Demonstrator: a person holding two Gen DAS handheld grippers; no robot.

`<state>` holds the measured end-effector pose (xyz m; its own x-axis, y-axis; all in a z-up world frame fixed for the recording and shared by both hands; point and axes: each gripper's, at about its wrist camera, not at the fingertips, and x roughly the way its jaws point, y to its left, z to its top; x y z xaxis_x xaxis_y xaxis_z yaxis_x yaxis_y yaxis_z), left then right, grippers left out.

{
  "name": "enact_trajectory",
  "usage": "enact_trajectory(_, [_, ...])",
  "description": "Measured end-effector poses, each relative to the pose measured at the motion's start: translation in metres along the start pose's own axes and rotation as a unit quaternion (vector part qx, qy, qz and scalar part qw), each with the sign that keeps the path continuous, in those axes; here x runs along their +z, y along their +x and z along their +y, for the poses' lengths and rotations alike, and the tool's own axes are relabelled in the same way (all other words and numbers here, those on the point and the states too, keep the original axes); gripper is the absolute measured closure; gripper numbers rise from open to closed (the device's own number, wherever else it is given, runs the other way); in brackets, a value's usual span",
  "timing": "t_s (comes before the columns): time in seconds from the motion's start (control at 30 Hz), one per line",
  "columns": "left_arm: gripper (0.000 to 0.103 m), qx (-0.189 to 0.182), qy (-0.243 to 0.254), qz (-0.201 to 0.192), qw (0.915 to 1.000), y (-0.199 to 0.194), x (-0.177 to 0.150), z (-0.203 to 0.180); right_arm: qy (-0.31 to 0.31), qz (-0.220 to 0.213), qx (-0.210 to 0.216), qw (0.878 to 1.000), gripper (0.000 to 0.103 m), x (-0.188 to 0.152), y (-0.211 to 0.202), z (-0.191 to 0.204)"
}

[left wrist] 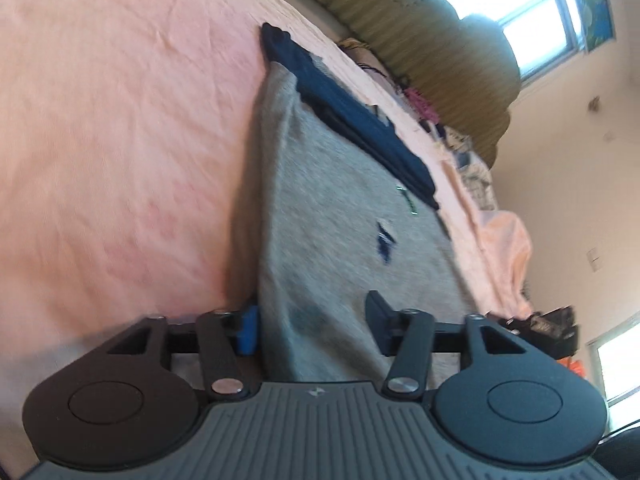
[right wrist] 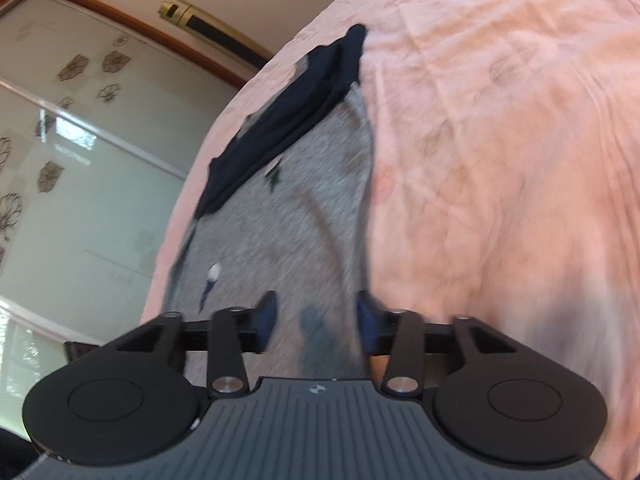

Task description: Fold small clothes

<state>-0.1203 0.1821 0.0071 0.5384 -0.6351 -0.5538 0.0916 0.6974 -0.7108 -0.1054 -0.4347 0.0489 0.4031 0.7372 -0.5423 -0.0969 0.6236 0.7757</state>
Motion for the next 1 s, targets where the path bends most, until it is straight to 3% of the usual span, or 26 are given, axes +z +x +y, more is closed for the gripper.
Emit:
enact_trajectory(0.07, [0.053,0.0,-0.003,-0.003,1.0,0.003,-0.009,-0.005,-0.006,0.021,0.004,1.0,0.051,-0.013,0.006,0.007])
enact_trajectory(0.1, [0.064,0.011,0.0,-0.005,0.9999,0.004,-0.012,-0.008,-0.012,0.028,0.007,1.0,0.054,-0.019,0.009,0.011])
enact_trajectory(0.13, [0.097,0.023,0.002,0.008,0.9997,0.008,-0.013,-0.009,-0.017,0.037,0.009,0.999,0.071,-0.023,0.012,0.014])
enact_trajectory(0.17, [0.098,0.033,0.001,0.025,0.9992,0.012,-0.012,-0.009,-0.018,0.051,0.003,0.999,0.09,-0.025,0.017,0.015])
enact_trajectory(0.4, [0.098,0.08,0.042,0.035,0.9953,-0.009,-0.005,-0.003,-0.039,0.027,-0.049,0.998,0.094,-0.02,-0.015,0.012])
enact_trajectory(0.43, [0.098,0.073,0.039,0.03,0.9961,-0.009,-0.007,-0.001,-0.03,0.034,-0.055,0.997,0.094,-0.021,-0.015,0.002])
enact_trajectory(0.5, [0.098,0.065,0.032,0.026,0.997,-0.01,-0.009,-0.001,-0.01,0.033,-0.031,0.999,0.094,-0.024,-0.014,-0.006])
enact_trajectory(0.53, [0.096,0.058,0.026,0.024,0.9977,-0.011,-0.011,-0.001,-0.002,0.028,-0.027,0.999,0.093,-0.025,-0.016,-0.008])
enact_trajectory(0.6, [0.092,0.027,0.013,0.04,0.9987,-0.012,-0.019,-0.002,0.004,0.027,-0.01,1.0,0.079,-0.03,-0.019,-0.006])
enact_trajectory(0.63, [0.084,0.009,0.004,0.05,0.9987,-0.013,-0.025,-0.001,0.005,0.028,0.008,1.0,0.059,-0.033,-0.021,-0.006])
enact_trajectory(0.67, [0.078,-0.007,-0.004,0.055,0.9984,-0.014,-0.032,-0.002,0.007,0.029,0.026,0.999,0.051,-0.037,-0.024,-0.005])
enact_trajectory(0.7, [0.077,-0.02,-0.013,0.058,0.998,-0.014,-0.039,-0.002,0.008,0.033,0.039,0.999,0.04,-0.041,-0.027,-0.004])
enact_trajectory(0.8, [0.078,-0.045,-0.031,0.073,0.9959,-0.006,-0.056,-0.005,0.015,0.06,0.06,0.996,0.038,-0.054,-0.024,0.001])
enact_trajectory(0.83, [0.08,-0.045,-0.03,0.071,0.996,-0.005,-0.058,-0.007,0.017,0.069,0.066,0.995,0.039,-0.059,-0.019,0.003])
enact_trajectory(0.87, [0.097,-0.034,-0.026,0.073,0.9964,-0.002,-0.057,-0.009,0.014,0.076,0.067,0.995,0.047,-0.062,-0.015,0.006])
enact_trajectory(0.9, [0.099,-0.02,-0.021,0.078,0.9965,-0.001,-0.056,-0.01,0.012,0.084,0.062,0.994,0.056,-0.064,-0.012,0.008])
enact_trajectory(0.93, [0.099,-0.018,-0.016,0.08,0.9965,-0.002,-0.054,-0.011,0.013,0.096,0.055,0.994,0.084,-0.066,-0.009,0.008])
enact_trajectory(0.97, [0.099,-0.014,-0.004,0.077,0.9969,-0.007,-0.053,-0.013,0.007,0.108,0.046,0.993,0.091,-0.068,-0.006,0.009])
enact_trajectory(1.0, [0.099,-0.007,0.012,0.075,0.9971,-0.013,-0.051,-0.016,-0.006,0.111,0.043,0.993,0.091,-0.07,-0.008,0.012])
